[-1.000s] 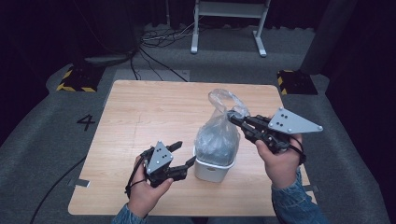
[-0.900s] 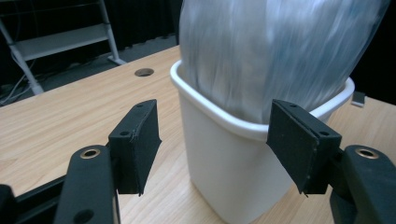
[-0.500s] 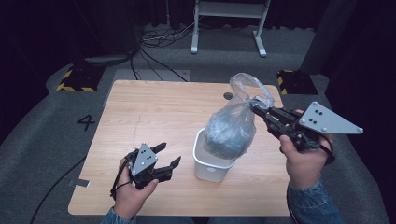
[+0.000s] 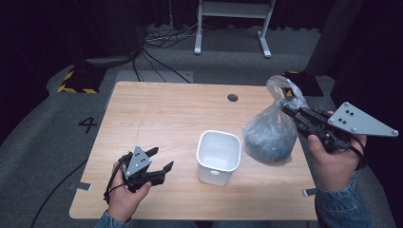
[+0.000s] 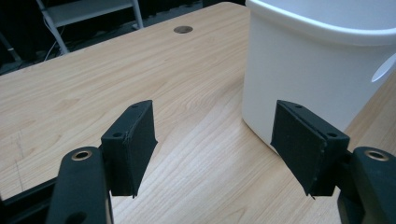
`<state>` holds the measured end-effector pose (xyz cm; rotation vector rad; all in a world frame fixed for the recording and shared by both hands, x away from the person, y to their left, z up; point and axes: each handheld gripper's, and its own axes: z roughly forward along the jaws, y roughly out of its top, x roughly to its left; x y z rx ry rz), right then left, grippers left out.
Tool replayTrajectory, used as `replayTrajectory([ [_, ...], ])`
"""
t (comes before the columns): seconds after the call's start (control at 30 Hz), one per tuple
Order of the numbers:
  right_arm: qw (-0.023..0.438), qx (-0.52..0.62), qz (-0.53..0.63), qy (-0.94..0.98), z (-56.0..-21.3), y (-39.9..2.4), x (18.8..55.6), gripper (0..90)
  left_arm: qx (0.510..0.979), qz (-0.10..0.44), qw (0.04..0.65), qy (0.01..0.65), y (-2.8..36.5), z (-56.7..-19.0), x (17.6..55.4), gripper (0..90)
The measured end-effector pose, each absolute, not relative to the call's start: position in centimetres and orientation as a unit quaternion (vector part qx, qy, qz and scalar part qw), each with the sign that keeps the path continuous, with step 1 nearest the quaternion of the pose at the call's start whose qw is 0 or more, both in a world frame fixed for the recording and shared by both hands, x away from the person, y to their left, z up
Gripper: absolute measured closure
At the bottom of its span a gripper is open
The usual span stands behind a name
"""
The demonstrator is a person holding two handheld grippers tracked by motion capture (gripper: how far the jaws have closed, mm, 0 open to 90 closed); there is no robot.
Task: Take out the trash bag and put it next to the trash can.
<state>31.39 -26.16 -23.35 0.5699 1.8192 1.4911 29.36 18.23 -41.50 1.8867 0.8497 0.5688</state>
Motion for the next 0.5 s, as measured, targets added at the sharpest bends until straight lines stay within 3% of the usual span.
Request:
replayTrajectory([
  [0.5, 0.296, 0.294, 0.529, 0.739, -30.6, -27.8, 35.6, 88.5, 0.777, 0.238, 0.452, 0.368, 20.3, -42.9, 29.5, 27.8],
])
